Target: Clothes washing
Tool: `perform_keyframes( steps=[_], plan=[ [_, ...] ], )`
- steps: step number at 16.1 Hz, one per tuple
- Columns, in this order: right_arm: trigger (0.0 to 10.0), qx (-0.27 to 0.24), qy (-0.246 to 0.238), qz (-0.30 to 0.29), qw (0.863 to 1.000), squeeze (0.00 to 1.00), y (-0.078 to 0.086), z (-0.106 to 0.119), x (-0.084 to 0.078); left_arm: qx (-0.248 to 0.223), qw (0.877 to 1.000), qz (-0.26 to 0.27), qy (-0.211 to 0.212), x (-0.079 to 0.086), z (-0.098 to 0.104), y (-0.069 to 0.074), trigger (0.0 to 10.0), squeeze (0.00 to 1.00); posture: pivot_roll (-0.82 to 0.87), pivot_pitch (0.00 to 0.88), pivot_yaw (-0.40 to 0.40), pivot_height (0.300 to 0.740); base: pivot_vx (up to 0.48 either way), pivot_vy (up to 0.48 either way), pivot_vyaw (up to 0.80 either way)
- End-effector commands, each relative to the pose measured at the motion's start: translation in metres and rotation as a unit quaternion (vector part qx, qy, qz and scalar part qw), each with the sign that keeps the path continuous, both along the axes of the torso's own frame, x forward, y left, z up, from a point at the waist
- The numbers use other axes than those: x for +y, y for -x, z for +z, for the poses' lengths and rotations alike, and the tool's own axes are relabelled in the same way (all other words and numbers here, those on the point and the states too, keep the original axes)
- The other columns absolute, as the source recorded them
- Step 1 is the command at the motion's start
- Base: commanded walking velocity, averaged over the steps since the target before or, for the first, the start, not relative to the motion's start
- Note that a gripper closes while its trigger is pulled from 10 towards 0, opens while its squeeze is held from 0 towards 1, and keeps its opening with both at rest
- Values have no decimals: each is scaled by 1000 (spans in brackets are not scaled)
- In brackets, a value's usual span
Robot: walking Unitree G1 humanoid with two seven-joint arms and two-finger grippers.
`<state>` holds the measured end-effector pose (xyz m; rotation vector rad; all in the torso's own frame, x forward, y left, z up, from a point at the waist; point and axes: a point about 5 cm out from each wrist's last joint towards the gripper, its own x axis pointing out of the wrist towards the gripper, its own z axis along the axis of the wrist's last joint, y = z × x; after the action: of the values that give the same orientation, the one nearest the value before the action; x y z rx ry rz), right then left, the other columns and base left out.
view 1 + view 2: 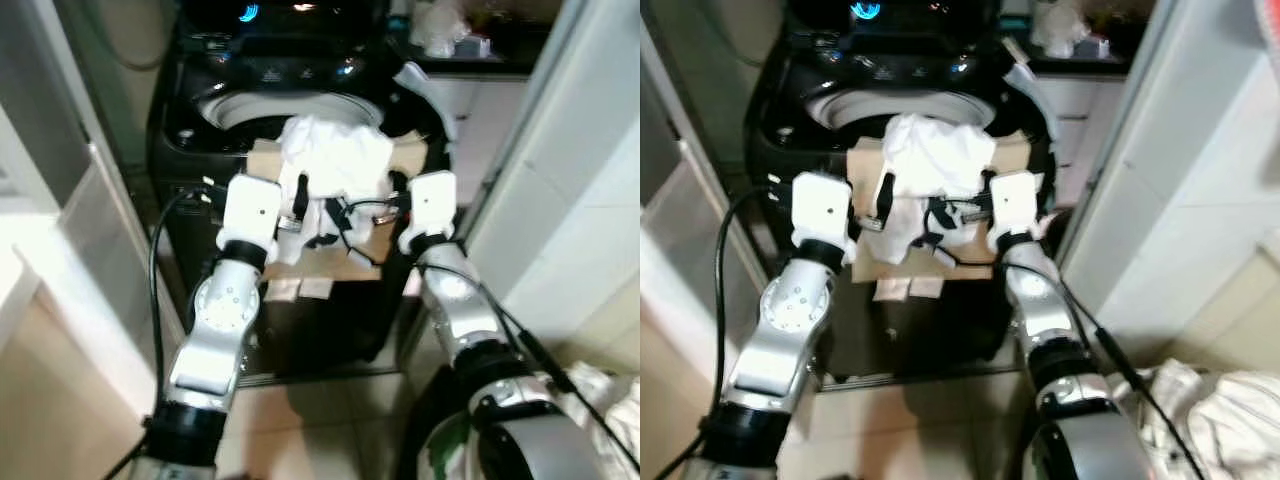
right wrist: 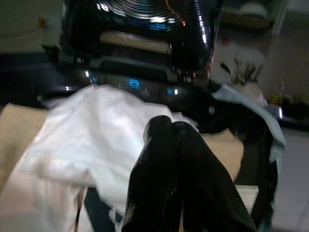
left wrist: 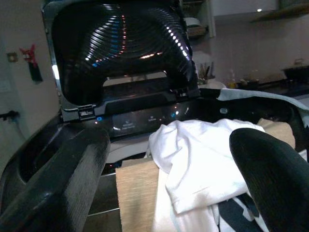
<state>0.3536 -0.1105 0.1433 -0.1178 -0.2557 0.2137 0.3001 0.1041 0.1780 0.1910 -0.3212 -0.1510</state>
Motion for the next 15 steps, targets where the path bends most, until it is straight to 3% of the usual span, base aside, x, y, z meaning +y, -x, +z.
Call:
perform_keyframes(
  steps=[1, 2, 5, 6, 8, 10, 11, 13, 14, 15],
  plan=[
    [10000, -90, 2, 6, 996, 0, 0, 35, 4, -35, 999, 3, -2, 0, 14, 1, 10000, 0, 0, 0, -46, 740, 469, 0, 0],
    [10000, -175, 8, 9, 985, 0, 3, 67, 7, -58, 998, 10, -3, 1, 21, 2, 10000, 0, -1, 0, -46, 740, 469, 0, 0],
    [10000, -240, -10, 11, 971, 0, 5, 104, 8, -99, 995, 22, 1, 4, 38, 1, 10000, 0, 1, 0, -48, 740, 466, 0, 0],
    [10000, -241, -11, 12, 970, 0, 4, 105, 9, -101, 995, 22, -1, 4, 39, 1, 10000, 0, 1, 0, -48, 740, 461, 0, 0],
    [10000, -162, -47, 18, 985, 0, -3, 86, 8, -105, 994, 20, -13, 1, 37, 2, 10000, 0, 6, 0, -52, 740, 0, 0, 0],
    [10000, -152, -48, 25, 987, 0, 2, 83, 14, -99, 995, 24, -11, 4, 35, 3, 10000, 0, 9, 0, -51, 740, 0, 0, 0],
    [10000, -156, -62, 48, 985, 0, 9, 90, 24, -94, 995, 24, -12, 5, 33, 3, 10000, 0, 11, 0, -50, 740, 0, 0, 0],
    [10000, -117, -92, 80, 986, 0, 13, 84, 32, -88, 996, 19, -17, 3, 31, 4, 10000, 0, 14, 0, -50, 740, 0, 0, 0],
    [10000, -91, -88, 83, 988, 0, 10, 73, 33, -87, 996, 20, -16, 4, 30, 4, 10000, 0, 13, 0, -47, 740, 0, 0, 0],
    [10000, -29, -81, 79, 993, 0, 1, 47, 31, -83, 996, 16, -16, 3, 29, 4, 10000, 0, 13, 0, -42, 740, 0, 0, 0]
  ],
)
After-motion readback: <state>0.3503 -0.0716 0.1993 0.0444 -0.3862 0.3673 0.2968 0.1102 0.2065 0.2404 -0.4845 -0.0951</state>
